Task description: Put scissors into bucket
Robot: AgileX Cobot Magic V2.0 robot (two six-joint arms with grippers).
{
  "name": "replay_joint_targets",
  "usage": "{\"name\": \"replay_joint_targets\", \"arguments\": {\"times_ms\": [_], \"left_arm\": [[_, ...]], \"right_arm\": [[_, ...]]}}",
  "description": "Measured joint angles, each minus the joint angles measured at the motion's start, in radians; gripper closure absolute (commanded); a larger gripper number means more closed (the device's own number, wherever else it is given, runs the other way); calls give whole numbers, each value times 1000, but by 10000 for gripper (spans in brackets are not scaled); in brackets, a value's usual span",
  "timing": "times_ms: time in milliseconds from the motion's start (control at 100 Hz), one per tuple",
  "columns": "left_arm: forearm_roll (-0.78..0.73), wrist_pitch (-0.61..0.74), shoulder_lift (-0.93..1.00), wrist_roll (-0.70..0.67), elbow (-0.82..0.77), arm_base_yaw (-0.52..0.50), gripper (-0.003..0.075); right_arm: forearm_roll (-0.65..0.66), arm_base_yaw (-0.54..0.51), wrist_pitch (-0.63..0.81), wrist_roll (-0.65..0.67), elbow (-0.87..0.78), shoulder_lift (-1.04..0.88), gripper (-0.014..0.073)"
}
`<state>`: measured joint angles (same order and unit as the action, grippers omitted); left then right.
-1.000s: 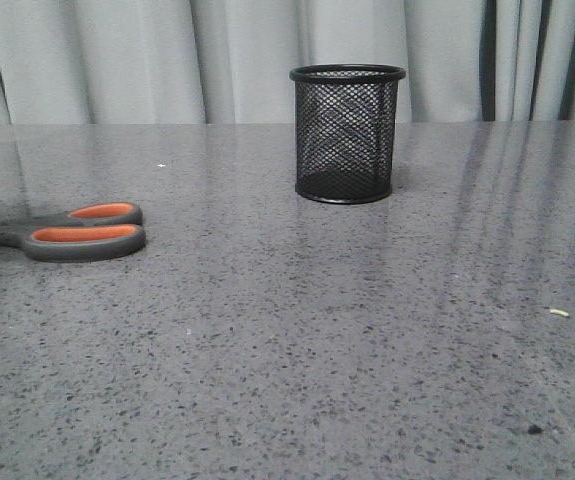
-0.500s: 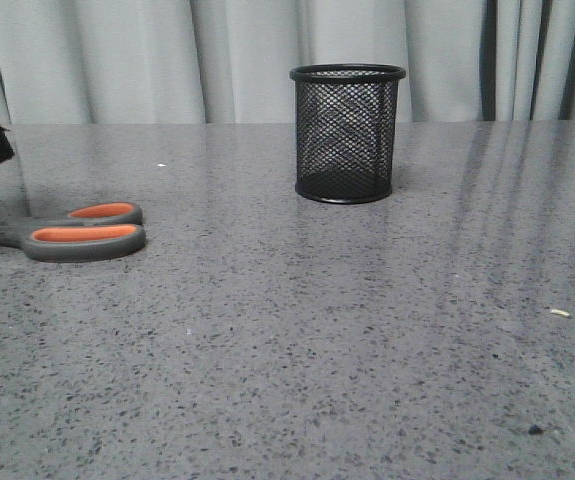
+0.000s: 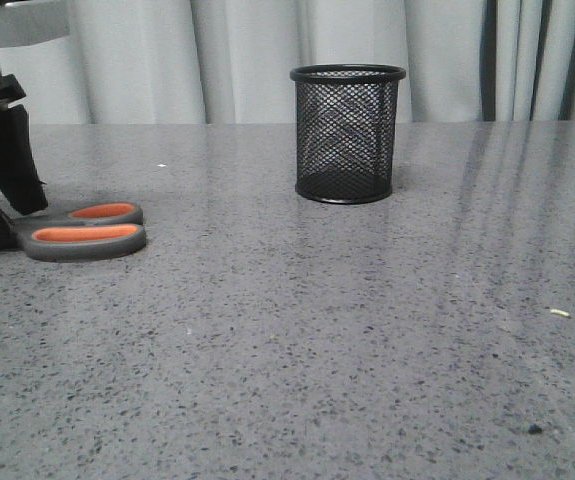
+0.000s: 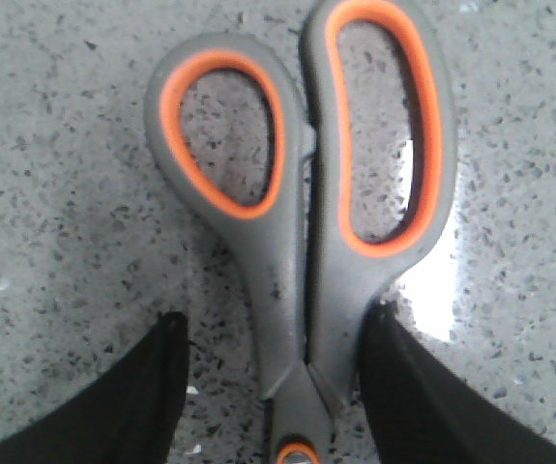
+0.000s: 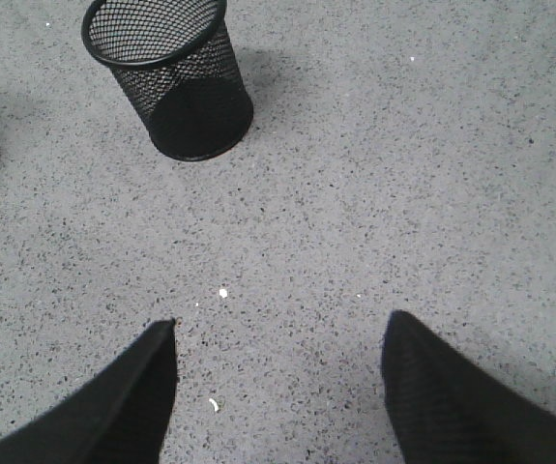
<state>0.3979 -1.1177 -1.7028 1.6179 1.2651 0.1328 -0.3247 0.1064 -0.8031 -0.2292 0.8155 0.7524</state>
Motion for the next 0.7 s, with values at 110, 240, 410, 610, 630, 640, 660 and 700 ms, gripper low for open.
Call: {"name": "replay_joint_targets", "arguments": {"times_ms": [110,240,410,610,630,640,660,700], "left_arm": [[2,-4,-4,0,2,0,346],[4,-30,-9,3,7,0,346],[10,-63,-11,13,7,0,380],[12,-86,-14,18,7,0,626],[12,-86,-14,20,7,0,662],[12,-86,-14,20,7,0,674],[12,-88,-14,21,7,0,711],[12,-88,-14,21,7,0,736]], "right_arm": [[0,0,0,0,0,0,179],[0,0,0,0,0,0,179],[0,0,0,0,0,0,179],[0,0,0,-2,0,0,179],[0,0,0,-2,0,0,179],[0,0,0,-2,0,0,179],[0,0,0,-2,0,0,179],[0,0,0,-2,0,0,179]]}}
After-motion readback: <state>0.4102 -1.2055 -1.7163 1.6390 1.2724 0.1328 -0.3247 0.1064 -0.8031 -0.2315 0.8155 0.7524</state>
